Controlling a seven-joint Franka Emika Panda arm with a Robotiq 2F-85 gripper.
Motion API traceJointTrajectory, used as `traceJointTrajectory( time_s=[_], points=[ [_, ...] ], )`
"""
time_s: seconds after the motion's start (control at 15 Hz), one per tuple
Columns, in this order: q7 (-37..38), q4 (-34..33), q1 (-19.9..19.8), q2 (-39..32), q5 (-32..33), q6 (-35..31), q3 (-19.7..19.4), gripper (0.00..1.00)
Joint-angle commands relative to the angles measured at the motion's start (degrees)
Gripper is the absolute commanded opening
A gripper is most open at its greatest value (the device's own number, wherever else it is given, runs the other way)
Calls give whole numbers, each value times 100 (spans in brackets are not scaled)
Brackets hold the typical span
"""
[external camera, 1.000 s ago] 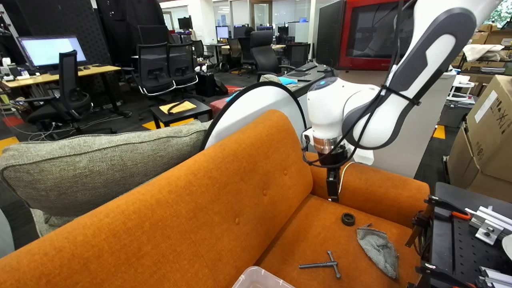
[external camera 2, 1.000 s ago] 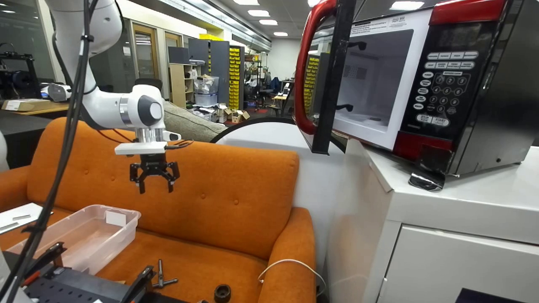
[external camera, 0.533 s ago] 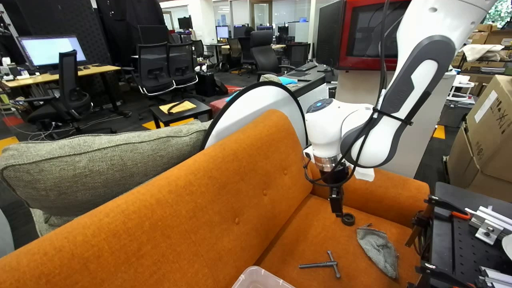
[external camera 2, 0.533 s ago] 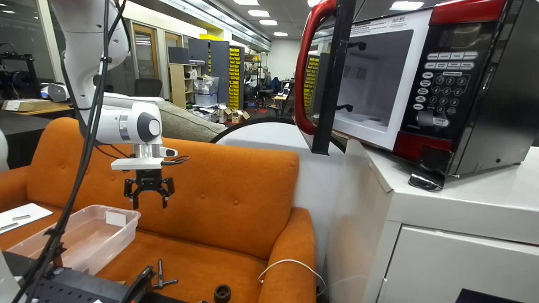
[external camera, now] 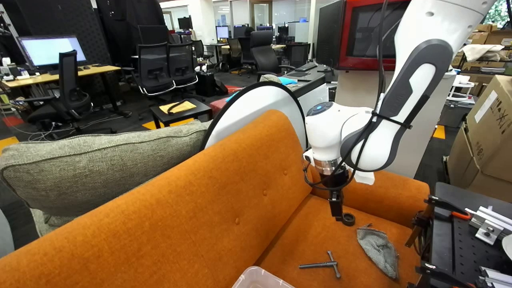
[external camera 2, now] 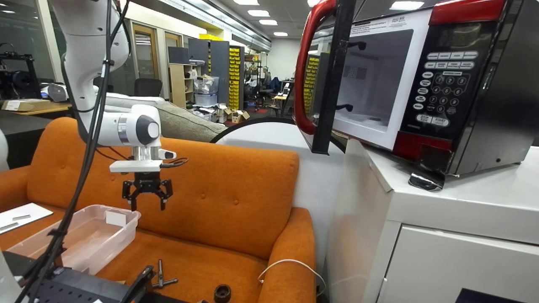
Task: Turn the T-shaped object clockwise
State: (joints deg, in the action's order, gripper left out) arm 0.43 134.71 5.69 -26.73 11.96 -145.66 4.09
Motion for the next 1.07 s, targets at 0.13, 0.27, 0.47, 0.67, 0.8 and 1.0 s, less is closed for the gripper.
traceJointTrajectory(
  time_s=[0.13,0.27,0.47,0.67,0.8,1.0],
  points=[
    [-350,-115,1,-883,-278,-827,189,100],
    [-330,-204,45,-1329,-239,-1200,149,100],
    [-577,-473,-130,-2034,-346,-1487,284,100],
    [-515,-517,12,-2195,-365,-1438,165,100],
    [-594,-737,-47,-2456,-402,-1438,191,100],
    [-607,-789,-67,-2468,-410,-1438,220,100]
  ],
)
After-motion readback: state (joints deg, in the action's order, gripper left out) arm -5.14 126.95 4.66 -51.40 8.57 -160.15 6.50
